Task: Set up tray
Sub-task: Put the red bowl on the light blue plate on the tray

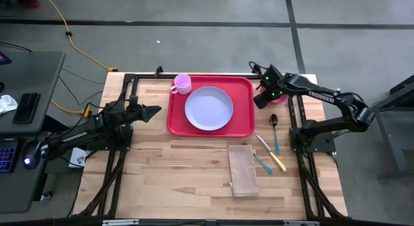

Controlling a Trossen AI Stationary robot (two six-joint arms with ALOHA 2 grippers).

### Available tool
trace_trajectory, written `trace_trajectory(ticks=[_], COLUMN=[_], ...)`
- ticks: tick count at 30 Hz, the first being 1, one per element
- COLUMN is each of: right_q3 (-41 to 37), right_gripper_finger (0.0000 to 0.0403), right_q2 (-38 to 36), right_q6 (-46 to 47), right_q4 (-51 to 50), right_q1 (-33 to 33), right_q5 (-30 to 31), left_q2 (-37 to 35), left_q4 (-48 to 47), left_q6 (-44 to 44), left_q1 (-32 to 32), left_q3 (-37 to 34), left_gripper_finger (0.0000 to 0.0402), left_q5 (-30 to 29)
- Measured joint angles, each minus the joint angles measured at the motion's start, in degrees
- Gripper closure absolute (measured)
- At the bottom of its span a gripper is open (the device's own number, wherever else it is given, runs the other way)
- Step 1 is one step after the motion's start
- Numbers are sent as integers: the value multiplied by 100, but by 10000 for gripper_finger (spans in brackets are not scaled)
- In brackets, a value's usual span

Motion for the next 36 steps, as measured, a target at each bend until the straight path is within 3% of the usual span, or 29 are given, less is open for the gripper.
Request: trace_trajectory(ticks=[17,25,36], right_q3=[1011,1165,1165], right_gripper_finger=[403,403,403], right_q2=[2,2,2], right_q6=[-125,-125,85], right_q4=[-501,-434,-214], right_q1=[8,356,848], right_q5=[-280,-263,-364], left_q2=[10,10,12], left_q4=[-513,-499,404], left_q6=[36,188,1951], left_q1=[0,2,0], left_q3=[0,0,0], left_gripper_finger=[190,190,190], left_q5=[-7,-133,214])
